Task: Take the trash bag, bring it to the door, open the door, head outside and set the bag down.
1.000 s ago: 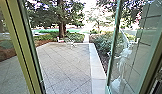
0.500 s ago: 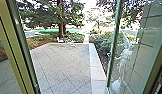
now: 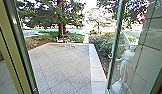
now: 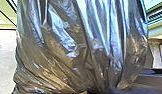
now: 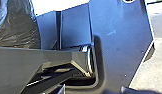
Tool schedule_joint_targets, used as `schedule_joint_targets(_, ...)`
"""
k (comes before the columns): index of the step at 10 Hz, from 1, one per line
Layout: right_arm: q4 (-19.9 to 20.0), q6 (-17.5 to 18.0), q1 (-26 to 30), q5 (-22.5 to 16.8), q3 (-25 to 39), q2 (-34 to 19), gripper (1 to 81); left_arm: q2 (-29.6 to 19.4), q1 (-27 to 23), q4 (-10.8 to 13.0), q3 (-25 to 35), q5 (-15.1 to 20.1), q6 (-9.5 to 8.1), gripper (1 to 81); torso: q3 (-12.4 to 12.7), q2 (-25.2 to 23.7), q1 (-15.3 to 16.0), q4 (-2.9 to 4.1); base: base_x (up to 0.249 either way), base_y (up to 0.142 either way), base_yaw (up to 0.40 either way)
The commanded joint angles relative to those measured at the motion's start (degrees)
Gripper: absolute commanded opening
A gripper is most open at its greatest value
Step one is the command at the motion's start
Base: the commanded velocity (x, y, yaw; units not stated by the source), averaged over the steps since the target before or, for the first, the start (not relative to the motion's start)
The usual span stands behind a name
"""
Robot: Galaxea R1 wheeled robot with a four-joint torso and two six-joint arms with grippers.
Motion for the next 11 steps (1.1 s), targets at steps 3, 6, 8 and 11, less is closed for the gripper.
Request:
schedule_joint_targets(3,-0.8,-0.9,2.6,-3.4,0.9,1.5,81.1,-0.4,-3.0,0.4,0.1,3.1,0.16,1.0,0.0,0.0,0.0,0.00,0.082,0.000,0.000)
schedule_joint_targets(6,-0.8,-0.9,2.6,-3.4,0.9,1.5,81.1,-0.5,-3.0,0.3,0.1,3.1,0.16,1.0,0.0,0.0,0.0,0.00,0.082,0.000,0.000)
schedule_joint_targets(8,-0.8,-0.9,2.6,-3.4,0.9,1.5,81.1,-0.5,-3.0,0.3,0.1,3.1,0.16,1.0,0.0,0.0,-0.1,0.00,0.082,0.000,0.000)
schedule_joint_targets(11,-0.8,-0.9,2.6,-3.4,0.9,1.6,81.1,-0.5,-2.9,0.3,0.1,3.1,0.16,1.0,0.0,-0.1,-0.2,0.00,0.082,0.000,0.000)
